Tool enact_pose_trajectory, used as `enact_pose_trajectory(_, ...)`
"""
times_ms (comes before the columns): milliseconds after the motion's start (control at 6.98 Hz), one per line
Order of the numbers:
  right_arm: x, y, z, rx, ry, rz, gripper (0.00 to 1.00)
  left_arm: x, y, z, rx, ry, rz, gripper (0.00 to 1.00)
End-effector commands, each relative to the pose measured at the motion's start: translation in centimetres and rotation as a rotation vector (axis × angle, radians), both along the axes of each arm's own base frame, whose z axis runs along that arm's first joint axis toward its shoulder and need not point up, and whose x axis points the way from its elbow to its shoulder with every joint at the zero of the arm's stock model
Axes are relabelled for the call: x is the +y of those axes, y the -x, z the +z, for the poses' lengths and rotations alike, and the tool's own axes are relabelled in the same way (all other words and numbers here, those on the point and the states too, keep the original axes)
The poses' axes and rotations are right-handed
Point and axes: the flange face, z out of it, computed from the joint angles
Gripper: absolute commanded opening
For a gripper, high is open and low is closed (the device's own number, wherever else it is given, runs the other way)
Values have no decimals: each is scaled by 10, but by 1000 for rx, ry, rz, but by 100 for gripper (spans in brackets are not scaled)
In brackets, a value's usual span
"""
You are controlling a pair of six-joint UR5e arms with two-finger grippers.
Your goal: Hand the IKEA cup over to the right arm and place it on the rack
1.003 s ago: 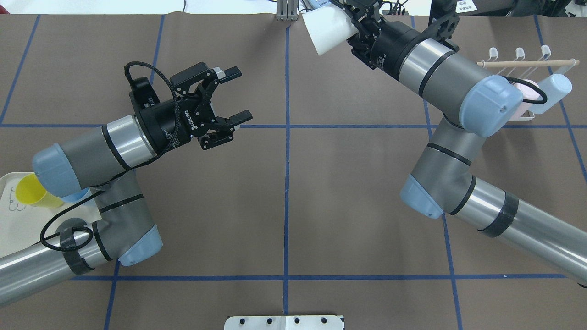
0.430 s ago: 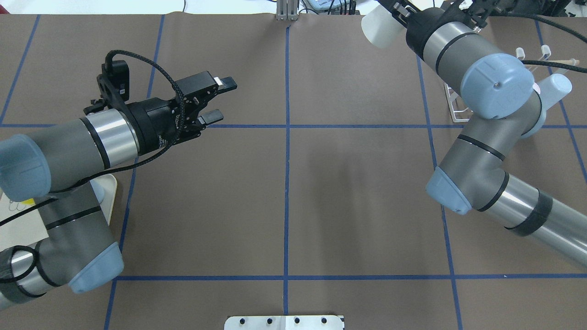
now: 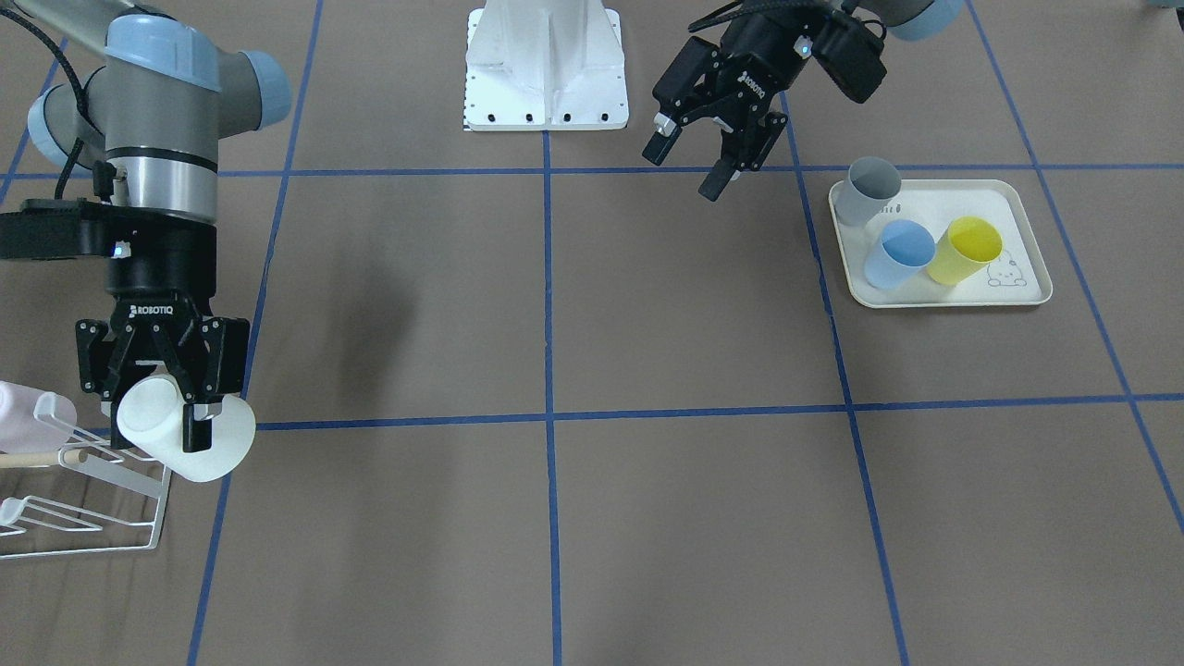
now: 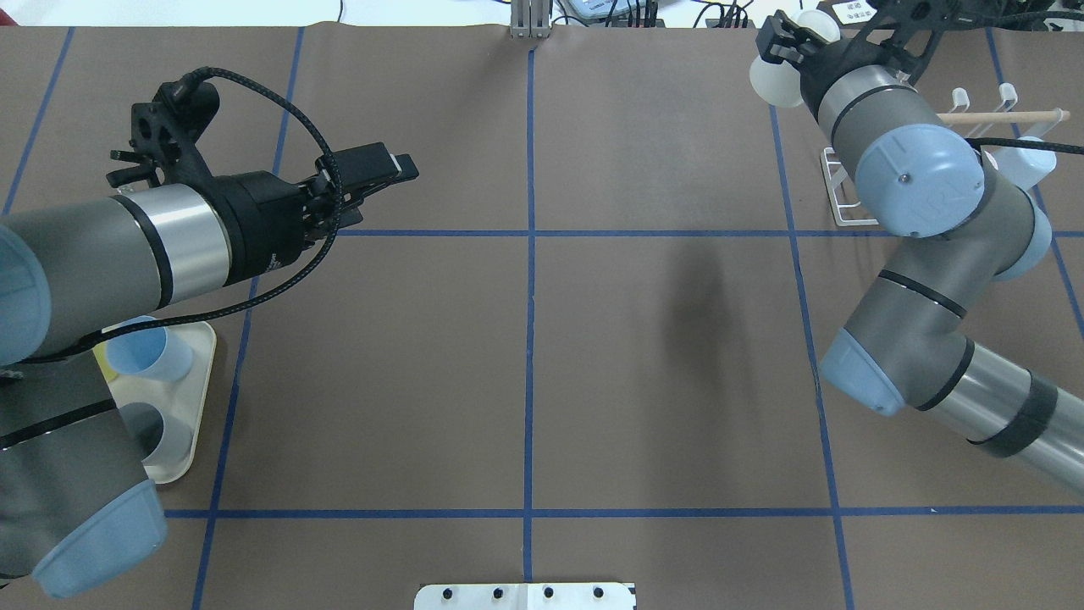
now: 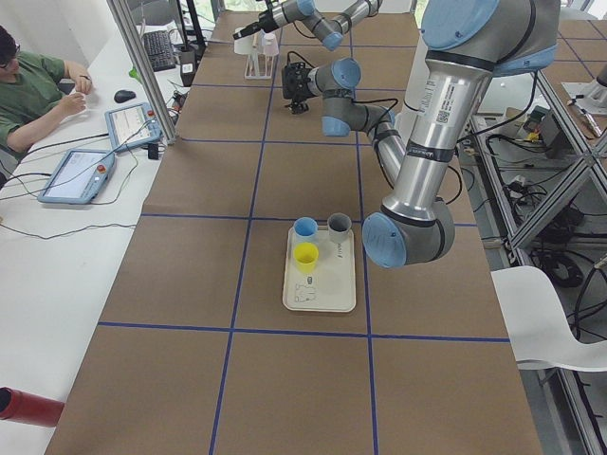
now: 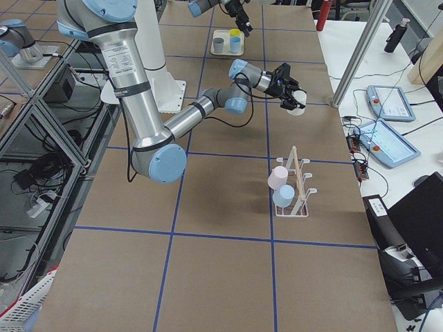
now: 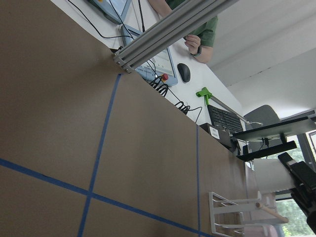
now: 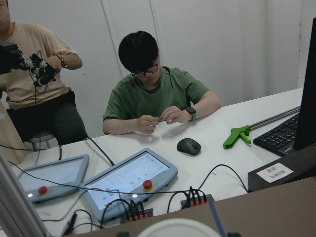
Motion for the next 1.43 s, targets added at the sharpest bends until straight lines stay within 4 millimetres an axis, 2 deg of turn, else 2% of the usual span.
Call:
enact_pose_trajectory(0, 15, -51, 51, 211, 15, -21, 0, -10, 30, 22, -81, 26, 53, 100)
enact_pose_trajectory(143, 34, -85, 67, 250, 28, -18, 0, -13, 35, 23, -82, 32, 64, 100)
enact_pose_trajectory(287, 43, -90, 71, 248, 34, -31, 0, -14, 34, 25, -84, 37, 65, 100)
enact_pose_trajectory(573, 36, -78, 93, 260, 73, -50, 0, -15, 31, 28, -89, 40, 69, 100)
enact_pose_trajectory(860, 36, -67, 96, 220, 99, -126, 0, -14, 31, 28, -89, 40, 72, 100)
enact_pose_trajectory(1290, 44, -69, 109, 206, 133, -176, 0, -14, 30, 28, -89, 40, 73, 100)
